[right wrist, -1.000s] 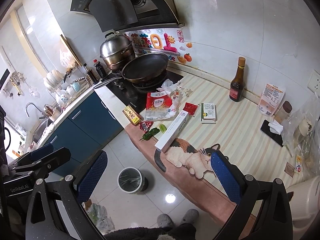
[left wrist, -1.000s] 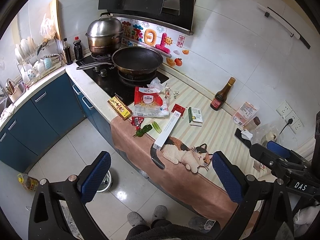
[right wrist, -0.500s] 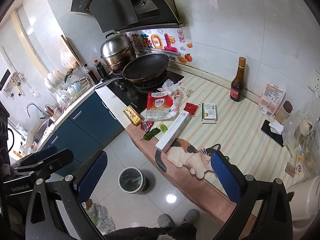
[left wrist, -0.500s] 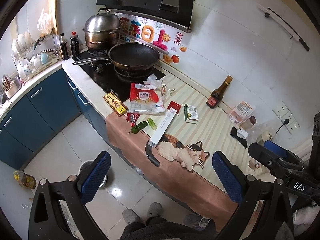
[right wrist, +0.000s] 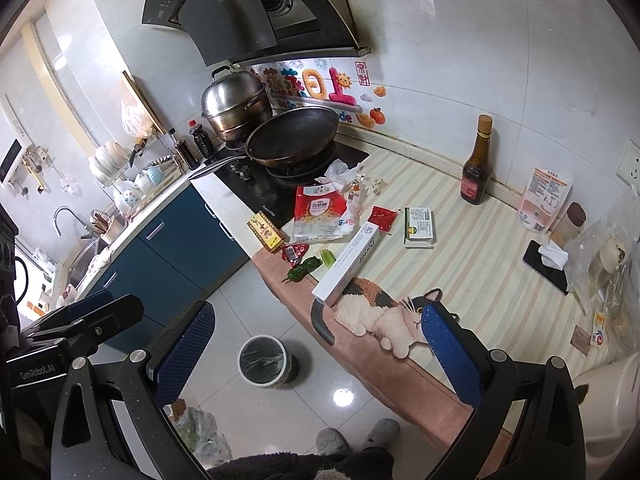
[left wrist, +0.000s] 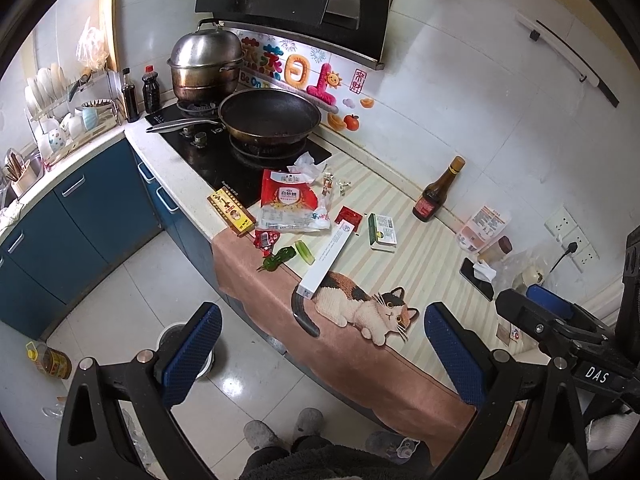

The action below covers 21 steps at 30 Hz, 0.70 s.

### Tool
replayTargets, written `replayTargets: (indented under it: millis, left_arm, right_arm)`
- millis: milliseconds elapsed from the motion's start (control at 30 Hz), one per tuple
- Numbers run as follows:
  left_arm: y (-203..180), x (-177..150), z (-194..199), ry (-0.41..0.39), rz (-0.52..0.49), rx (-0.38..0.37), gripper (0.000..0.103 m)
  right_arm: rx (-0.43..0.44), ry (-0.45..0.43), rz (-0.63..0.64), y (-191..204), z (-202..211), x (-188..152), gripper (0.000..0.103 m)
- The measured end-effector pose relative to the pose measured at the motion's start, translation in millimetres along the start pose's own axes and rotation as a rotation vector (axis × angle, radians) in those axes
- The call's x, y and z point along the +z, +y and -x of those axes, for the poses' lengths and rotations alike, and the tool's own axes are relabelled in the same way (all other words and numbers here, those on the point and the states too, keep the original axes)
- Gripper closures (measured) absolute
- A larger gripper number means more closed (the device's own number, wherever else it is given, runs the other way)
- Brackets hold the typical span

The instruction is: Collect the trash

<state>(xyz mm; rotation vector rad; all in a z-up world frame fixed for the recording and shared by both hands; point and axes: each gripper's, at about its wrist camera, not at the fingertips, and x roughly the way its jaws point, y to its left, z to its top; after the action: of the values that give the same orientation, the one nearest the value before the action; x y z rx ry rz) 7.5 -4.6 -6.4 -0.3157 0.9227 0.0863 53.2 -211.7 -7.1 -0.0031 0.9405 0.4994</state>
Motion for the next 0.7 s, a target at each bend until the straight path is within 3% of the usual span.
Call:
replayTargets:
  millis: [700]
  left_arm:
    - [-1.5, 5.6, 4.9, 0.003, 0.006, -0.005, 0.0]
  right_arm:
    - [0.0, 0.007, 0.0, 2.8, -0.4, 0.0, 0.0]
